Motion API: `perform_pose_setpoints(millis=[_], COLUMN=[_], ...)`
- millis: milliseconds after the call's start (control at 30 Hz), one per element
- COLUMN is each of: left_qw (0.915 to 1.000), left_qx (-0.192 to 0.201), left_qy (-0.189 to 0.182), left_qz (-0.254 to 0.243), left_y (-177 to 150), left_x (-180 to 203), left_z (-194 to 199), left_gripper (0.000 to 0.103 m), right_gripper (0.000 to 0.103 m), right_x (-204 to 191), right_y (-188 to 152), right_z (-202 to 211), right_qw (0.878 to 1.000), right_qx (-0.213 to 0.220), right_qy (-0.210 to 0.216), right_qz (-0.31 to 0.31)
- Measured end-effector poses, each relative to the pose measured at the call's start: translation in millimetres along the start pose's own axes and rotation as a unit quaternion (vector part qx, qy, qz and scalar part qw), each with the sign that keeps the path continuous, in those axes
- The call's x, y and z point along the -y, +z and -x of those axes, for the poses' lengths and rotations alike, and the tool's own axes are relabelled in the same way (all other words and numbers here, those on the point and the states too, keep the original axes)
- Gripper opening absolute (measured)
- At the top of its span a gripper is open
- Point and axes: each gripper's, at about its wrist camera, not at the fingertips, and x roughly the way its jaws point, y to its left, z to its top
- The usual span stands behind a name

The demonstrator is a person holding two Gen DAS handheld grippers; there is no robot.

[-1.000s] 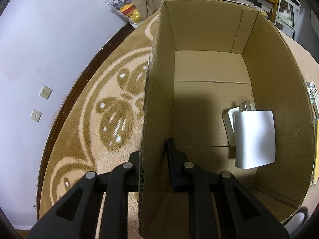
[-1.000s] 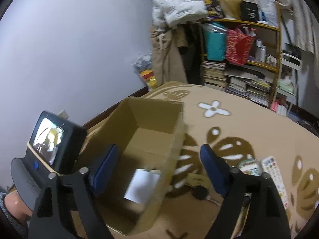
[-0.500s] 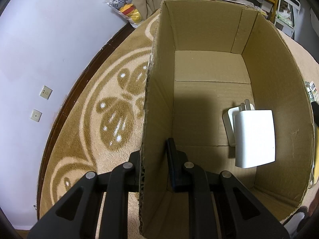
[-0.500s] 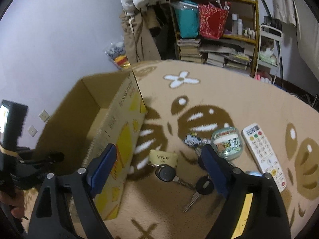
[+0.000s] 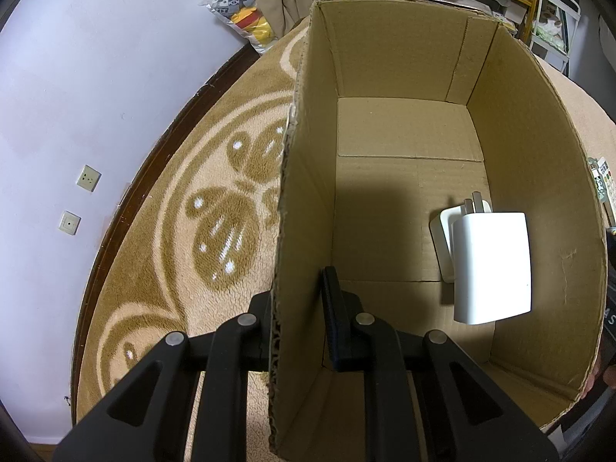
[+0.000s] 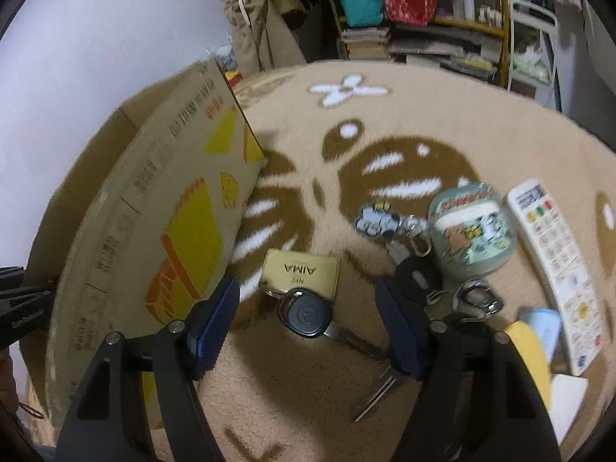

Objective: Organize rigid objects
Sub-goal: 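Return the right gripper to the items and grasp the black key fob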

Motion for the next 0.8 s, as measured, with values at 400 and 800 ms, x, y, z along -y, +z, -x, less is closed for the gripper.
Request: perform_pose_setpoints(millis=[400,800], left_qw=[1.0000,1.0000], left_qx=[0.000,-0.001], left_qy=[0.001,0.001], left_qz=[-0.001,-0.001], left_y=[0,0], left_x=[0,-1], left_z=[0,0], left_gripper=[0.016,0.016], right_gripper=[0.042,0.035], right_x=[-8,-5], right_y=[-9,-1], right_z=[-19,-5], right_qw=[0.997,0.998], right_qx=[-0.015,0.006], right_qy=[-0.052,-0.056], right_qz=[0.046,0.027])
